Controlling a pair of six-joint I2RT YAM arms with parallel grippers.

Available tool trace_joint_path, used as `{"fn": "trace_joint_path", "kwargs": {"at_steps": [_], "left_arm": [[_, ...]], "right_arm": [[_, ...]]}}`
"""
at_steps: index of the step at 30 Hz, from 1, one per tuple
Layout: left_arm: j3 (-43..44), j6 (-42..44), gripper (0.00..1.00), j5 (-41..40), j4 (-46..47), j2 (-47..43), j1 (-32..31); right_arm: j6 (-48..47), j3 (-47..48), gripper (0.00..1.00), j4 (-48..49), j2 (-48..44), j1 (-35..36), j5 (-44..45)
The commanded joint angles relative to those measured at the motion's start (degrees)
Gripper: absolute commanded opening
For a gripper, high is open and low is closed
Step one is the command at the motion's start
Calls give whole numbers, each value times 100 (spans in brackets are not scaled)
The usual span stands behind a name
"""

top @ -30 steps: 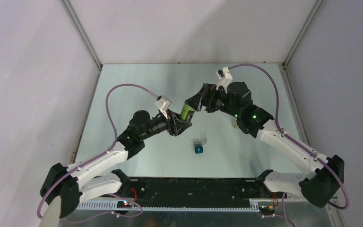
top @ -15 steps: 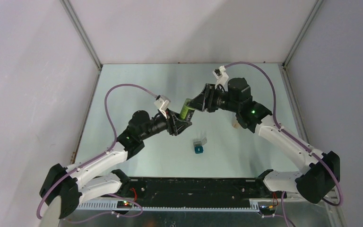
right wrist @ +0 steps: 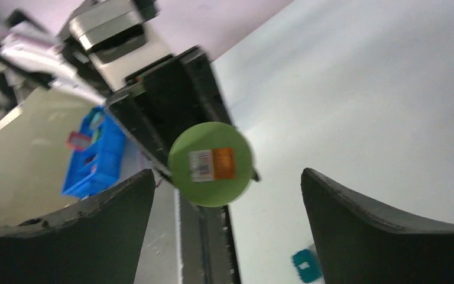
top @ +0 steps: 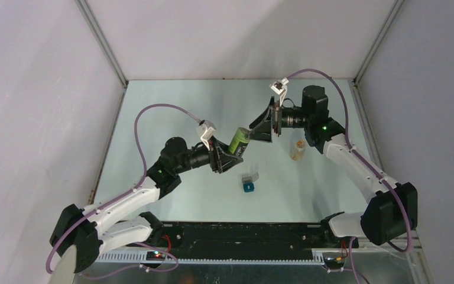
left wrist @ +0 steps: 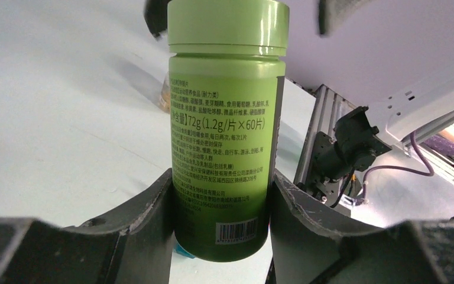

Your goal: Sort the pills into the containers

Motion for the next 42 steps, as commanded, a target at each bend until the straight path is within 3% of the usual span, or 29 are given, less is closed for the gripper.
{"fn": "trace_joint_path", "kwargs": {"at_steps": [1, 6, 15, 20, 25, 31, 33, 36, 39, 42], "left_arm": [[310, 224, 0, -126, 8, -21, 34], [392, 465, 0, -804, -285, -106, 33], [526, 628, 0, -1136, -586, -97, 31], [589, 596, 0, -1255, -667, -106, 28], [641, 577, 0, -1289, -713, -116, 33], [662, 576, 0, -1255, -731, -88, 29], [661, 578, 0, -1233, -740, -82, 28], [661, 550, 0, -1173, -756, -105, 29], [644, 504, 0, -1119, -768, -108, 29], [626, 397, 0, -922, -745, -108, 34]], "right_arm": [[494, 145, 99, 285, -118, -191, 1005], [1752, 66, 99, 183, -331, 213, 2883], [2456, 86, 99, -6, -502, 1158, 4251], [2604, 178, 96, -276, -460, 1264, 4412], [2475, 337, 82, -413, -269, 1339, 4217], [2270, 471, 74, -581, -101, 1392, 4122], [2254, 494, 63, -601, -58, 1379, 4066], [2189, 493, 37, -609, -94, 1345, 4067], [1790, 496, 26, -537, -206, 1333, 3943], [963, 491, 22, -363, -265, 1214, 3193]]}}
